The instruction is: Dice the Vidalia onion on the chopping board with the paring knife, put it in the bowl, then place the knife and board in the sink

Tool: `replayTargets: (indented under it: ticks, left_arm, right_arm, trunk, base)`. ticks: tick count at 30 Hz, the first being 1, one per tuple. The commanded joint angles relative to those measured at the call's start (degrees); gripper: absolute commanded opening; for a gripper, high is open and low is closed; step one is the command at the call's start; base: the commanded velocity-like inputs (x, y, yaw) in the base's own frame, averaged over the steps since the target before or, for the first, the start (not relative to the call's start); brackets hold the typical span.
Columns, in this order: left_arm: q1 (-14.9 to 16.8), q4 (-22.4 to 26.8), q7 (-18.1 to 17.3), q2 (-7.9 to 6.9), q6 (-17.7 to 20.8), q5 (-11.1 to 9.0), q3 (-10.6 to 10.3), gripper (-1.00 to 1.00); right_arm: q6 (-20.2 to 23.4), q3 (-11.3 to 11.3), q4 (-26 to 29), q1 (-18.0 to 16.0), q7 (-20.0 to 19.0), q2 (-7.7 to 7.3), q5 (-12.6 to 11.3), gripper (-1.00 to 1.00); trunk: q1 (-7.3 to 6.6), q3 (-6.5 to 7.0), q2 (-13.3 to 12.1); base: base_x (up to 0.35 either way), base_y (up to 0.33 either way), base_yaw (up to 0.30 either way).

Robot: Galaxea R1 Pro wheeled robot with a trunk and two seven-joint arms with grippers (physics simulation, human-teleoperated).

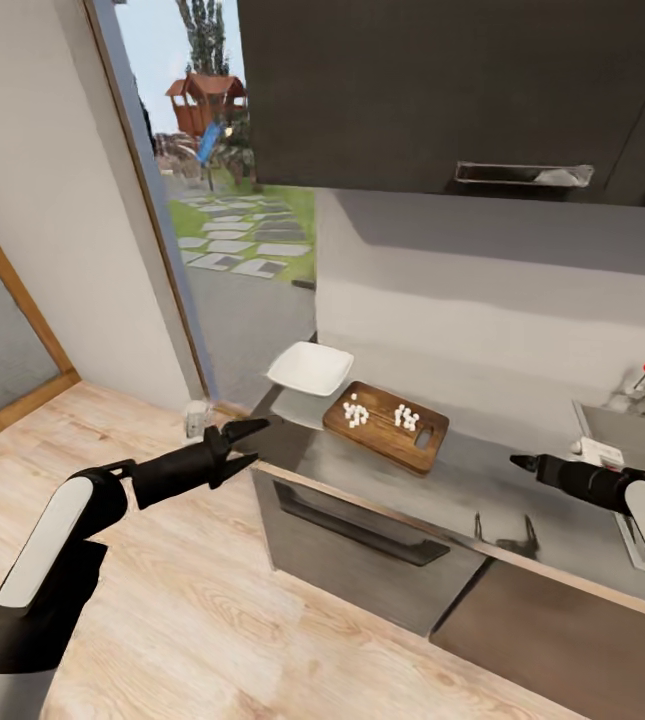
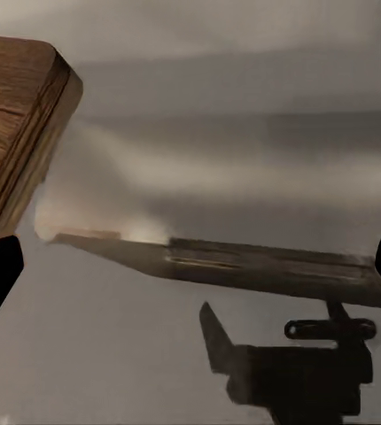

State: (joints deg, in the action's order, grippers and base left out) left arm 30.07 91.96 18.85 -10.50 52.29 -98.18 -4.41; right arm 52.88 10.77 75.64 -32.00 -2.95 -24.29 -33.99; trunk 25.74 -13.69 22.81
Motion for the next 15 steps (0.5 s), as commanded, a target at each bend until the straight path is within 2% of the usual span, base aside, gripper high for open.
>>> replayTargets:
  ticks: [1, 3, 6, 10, 15]
  left_arm:
    - [-0.35, 0.08, 0.49, -0.41, -0.01, -0.69, 0.38, 1.0]
    - [-1.67, 0.15, 0.33, -1.25, 0.0, -0.69, 1.73, 1.0]
    - [-2.72, 0.16, 0.26, -1.86, 0.0, -0.65, 2.64, 1.0]
    - [-3.85, 0.15, 0.18, -2.91, -0.08, -0.6, 3.03, 1.0]
    - [-4.53, 0.01, 0.23, -3.5, -0.15, -0.5, 3.15, 1.0]
  right_arm:
    - [0.51, 0.07, 0.01, -0.16, 0.67, 0.03, 0.2, 1.0]
    - [0.9, 0.05, -0.09, -0.54, 3.01, 0.08, 0.17, 1.0]
    - [1.53, 0.04, -0.93, -1.6, 4.26, 0.09, 0.19, 1.0]
    - [4.49, 0.15, -4.15, -4.28, 4.92, -0.02, 0.28, 1.0]
    - [6.11, 0.27, -7.94, -6.78, 8.11, -0.3, 0.25, 1.0]
  trunk:
    - [0.04, -0.11, 0.11]
    - [0.04, -0.11, 0.11]
    - [0.04, -0.11, 0.11]
    - [0.04, -0.11, 0.11]
    - [0.04, -0.11, 0.11]
  base:
    - [0.1, 0.314, 0.0]
    - [0.11, 0.315, 0.0]
    - [0.119, 0.315, 0.0]
    - [0.131, 0.315, 0.0]
    - [0.187, 0.294, 0.0]
